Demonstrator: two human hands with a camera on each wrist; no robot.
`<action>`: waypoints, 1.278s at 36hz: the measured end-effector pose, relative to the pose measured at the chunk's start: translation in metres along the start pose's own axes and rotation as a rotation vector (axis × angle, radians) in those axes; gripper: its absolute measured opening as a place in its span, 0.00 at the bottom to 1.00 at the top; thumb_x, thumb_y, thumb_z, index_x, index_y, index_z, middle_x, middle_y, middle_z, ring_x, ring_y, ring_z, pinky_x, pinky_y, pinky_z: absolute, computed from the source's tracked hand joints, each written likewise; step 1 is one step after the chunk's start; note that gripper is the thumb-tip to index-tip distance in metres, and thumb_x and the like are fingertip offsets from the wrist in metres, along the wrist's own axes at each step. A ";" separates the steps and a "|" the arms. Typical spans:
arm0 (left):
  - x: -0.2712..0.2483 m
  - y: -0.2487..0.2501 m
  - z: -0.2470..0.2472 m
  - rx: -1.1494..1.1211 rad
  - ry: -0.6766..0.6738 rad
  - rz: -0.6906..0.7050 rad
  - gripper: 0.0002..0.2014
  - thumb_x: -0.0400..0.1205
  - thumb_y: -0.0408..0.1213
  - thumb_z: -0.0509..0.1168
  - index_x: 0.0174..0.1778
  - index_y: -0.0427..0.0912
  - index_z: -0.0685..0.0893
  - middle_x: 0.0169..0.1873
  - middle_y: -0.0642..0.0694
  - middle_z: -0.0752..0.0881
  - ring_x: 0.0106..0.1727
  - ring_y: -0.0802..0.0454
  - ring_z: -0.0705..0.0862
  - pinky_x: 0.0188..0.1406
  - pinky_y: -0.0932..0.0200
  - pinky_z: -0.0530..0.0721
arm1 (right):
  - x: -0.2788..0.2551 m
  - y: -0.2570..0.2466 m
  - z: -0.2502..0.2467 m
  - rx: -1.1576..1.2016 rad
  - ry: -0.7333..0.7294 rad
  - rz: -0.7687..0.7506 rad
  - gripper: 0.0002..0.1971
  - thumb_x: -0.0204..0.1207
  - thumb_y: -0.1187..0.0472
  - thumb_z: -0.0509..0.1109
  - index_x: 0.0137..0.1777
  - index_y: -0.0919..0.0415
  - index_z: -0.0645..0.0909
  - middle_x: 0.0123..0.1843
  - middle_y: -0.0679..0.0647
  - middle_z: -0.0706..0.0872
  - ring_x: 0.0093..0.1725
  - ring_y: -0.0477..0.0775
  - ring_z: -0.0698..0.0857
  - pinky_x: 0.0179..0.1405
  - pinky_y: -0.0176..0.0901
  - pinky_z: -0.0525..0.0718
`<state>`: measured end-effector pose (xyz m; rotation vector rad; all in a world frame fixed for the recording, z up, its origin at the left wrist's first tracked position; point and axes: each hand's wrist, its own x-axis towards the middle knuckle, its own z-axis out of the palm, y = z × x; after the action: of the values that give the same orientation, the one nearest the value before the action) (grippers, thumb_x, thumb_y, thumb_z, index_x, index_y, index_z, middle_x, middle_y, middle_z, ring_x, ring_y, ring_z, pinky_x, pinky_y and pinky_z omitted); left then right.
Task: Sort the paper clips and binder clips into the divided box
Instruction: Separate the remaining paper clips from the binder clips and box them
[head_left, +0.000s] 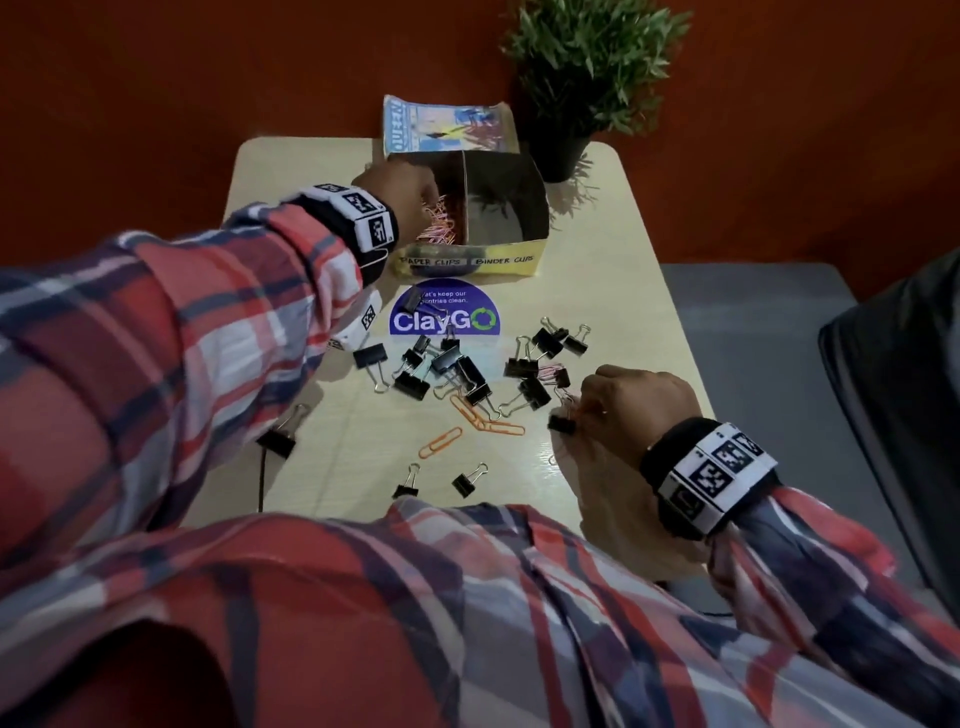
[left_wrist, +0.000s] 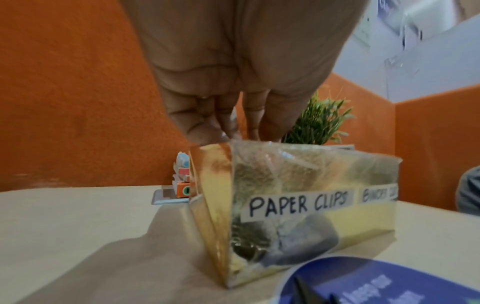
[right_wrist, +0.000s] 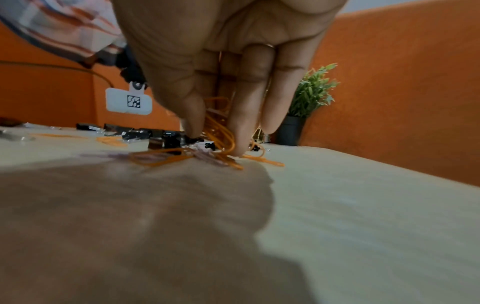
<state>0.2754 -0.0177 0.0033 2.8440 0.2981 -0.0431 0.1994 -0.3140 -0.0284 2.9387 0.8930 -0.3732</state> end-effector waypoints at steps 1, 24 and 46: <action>-0.002 -0.002 0.000 -0.022 0.021 0.002 0.11 0.81 0.34 0.68 0.59 0.44 0.84 0.63 0.37 0.82 0.62 0.37 0.81 0.58 0.49 0.79 | 0.000 0.001 0.001 0.020 0.006 0.013 0.14 0.80 0.46 0.63 0.49 0.54 0.85 0.49 0.48 0.85 0.51 0.59 0.86 0.42 0.41 0.70; -0.168 0.014 0.057 0.047 -0.417 0.245 0.25 0.78 0.40 0.72 0.70 0.44 0.73 0.65 0.45 0.77 0.61 0.45 0.79 0.53 0.53 0.79 | 0.040 0.004 -0.048 0.440 0.244 0.072 0.03 0.71 0.58 0.78 0.39 0.52 0.87 0.36 0.46 0.88 0.39 0.50 0.86 0.43 0.41 0.83; -0.155 0.021 0.058 -0.037 -0.433 0.173 0.15 0.80 0.35 0.67 0.63 0.45 0.83 0.63 0.46 0.77 0.63 0.46 0.79 0.58 0.59 0.76 | 0.200 -0.127 -0.109 -0.111 0.126 -0.300 0.14 0.77 0.60 0.65 0.60 0.58 0.85 0.59 0.63 0.87 0.56 0.67 0.86 0.52 0.53 0.83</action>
<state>0.1279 -0.0846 -0.0380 2.7179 -0.0386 -0.5996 0.3135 -0.0867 0.0315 2.7547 1.3300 -0.1439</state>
